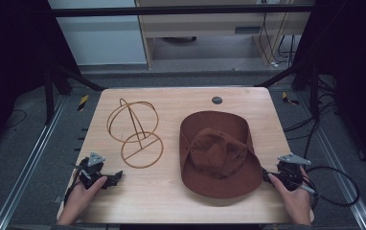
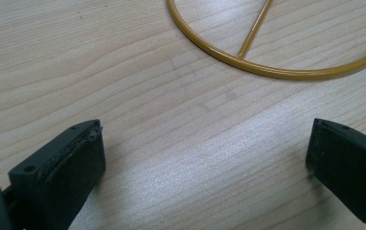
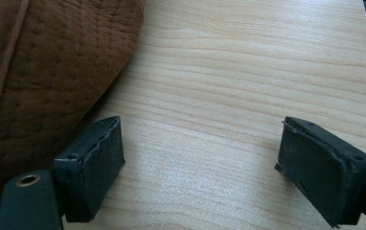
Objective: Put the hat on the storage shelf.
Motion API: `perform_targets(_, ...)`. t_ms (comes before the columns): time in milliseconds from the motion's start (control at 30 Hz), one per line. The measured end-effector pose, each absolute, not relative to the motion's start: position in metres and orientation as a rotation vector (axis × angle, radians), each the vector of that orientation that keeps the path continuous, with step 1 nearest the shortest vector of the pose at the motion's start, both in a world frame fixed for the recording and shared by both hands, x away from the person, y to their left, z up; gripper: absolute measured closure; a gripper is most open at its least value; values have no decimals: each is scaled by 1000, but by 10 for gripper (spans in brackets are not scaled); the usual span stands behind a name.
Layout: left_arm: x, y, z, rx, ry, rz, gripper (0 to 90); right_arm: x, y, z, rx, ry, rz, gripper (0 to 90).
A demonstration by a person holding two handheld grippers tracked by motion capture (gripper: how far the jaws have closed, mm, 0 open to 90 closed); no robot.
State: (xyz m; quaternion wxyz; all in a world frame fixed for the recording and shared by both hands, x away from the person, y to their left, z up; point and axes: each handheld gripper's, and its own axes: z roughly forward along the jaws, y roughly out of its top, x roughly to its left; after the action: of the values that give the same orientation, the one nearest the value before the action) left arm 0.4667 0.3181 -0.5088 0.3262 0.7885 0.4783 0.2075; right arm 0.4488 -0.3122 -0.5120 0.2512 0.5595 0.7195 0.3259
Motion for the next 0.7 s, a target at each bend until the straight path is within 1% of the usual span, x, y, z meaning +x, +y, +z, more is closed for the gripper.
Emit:
perform_targets(533, 466, 318, -509, 2062, 1259, 548, 0, 448, -312, -511, 1528, 1957, 882, 157)
perform_targets(567, 466, 318, -509, 2070, 1256, 548, 0, 448, -313, -508, 1516, 1948, 824, 157)
perform_targets(700, 466, 318, -509, 2071, 1256, 547, 0, 439, -316, -498, 1500, 1835, 796, 160)
